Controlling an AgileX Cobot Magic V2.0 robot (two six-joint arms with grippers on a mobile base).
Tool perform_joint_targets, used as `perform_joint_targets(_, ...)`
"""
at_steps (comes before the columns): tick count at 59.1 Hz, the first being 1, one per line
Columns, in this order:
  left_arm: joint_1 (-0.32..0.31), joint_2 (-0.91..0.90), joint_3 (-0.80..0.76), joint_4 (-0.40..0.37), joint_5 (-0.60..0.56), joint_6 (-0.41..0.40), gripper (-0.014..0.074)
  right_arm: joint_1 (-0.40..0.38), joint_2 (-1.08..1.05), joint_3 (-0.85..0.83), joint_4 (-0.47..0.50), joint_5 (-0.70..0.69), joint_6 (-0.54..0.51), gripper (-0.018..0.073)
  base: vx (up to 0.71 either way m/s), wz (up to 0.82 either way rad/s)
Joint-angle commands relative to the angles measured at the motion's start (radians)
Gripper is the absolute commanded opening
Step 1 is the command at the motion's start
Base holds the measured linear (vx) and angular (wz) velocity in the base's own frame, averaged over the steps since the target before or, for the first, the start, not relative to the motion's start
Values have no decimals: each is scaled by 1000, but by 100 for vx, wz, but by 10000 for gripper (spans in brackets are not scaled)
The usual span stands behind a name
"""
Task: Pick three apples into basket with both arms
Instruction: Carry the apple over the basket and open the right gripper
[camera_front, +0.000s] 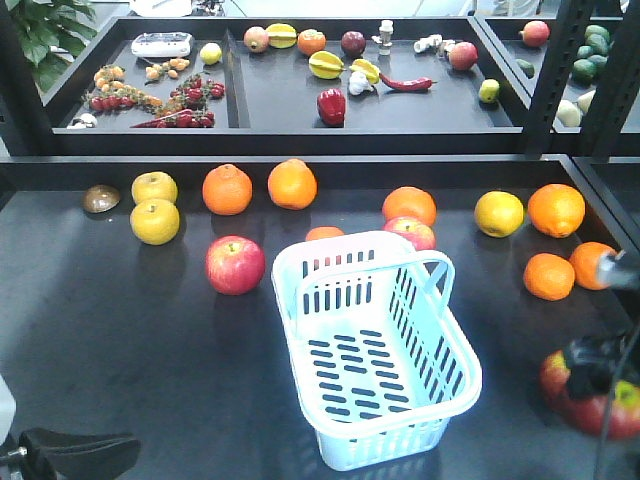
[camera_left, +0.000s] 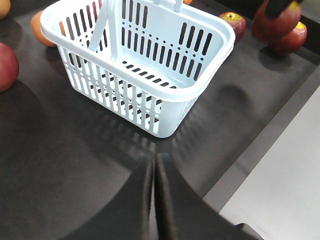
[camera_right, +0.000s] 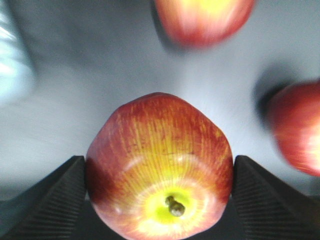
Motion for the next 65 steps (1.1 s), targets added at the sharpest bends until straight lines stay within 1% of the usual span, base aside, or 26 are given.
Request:
perform_joint_targets(1,-4,-3,-26,-31,-51,-6,-6,29,-180,-20,149,-19,-93,-4,0,0)
perform_joint_targets(3,-4,-3,-26,-30,-53,-6,-6,50,-215,-20,212,-37,-122,-4,0,0)
perform_joint_targets(7,-4,-2,-26,-30,-60,-6,-6,119,-281,-20,332,-81,-175,-4,0,0)
perform_joint_targets(13,-4,-2,-26,-30,-77,-6,-6,239,-298,-20,453,-152,-229,-4,0,0)
perform_joint_targets(19,-4,-2,-26,-30,-83,-6,-6,336,-249,-20,470,-248,-235,-4,0,0)
perform_joint_targets(26,-4,-2,-26,-30,-83,-6,-6,403,-150,-20,477,-367,-235,5,0,0)
perform_joint_targets(32,-4,-2,-26,-30,-82,-6,-6,415,-69,-20,471,-396,-258,53,0,0)
perform_joint_targets(36,-4,-2,-26,-30,-80,-6,-6,415,-35,-20,485,-405,-302,129,0,0)
perform_joint_targets(40,-4,-2,-26,-30,-78,-6,-6,415,-18,-20,518,-413,-344,242,0,0)
perform_joint_targets(44,-4,-2,-26,-30,-76,-6,-6,415,-15,-20,553,-413,-371,384,0,0)
perform_joint_targets(50,-4,-2,-26,-30,-76,-6,-6,415,-14,-20,550,-417,-381,574,0,0)
perform_joint_targets(53,-4,-2,-26,-30,-76,-6,-6,414,-14,-20,550,-420,-392,635,0,0)
perform_joint_targets(58,-4,-2,-26,-30,-76,-6,-6,414,-15,-20,551,-428,-394,678,0,0)
perform_joint_targets(65,-4,-2,-26,-30,-76,-6,-6,414,-15,-20,572,-420,-394,647,0,0)
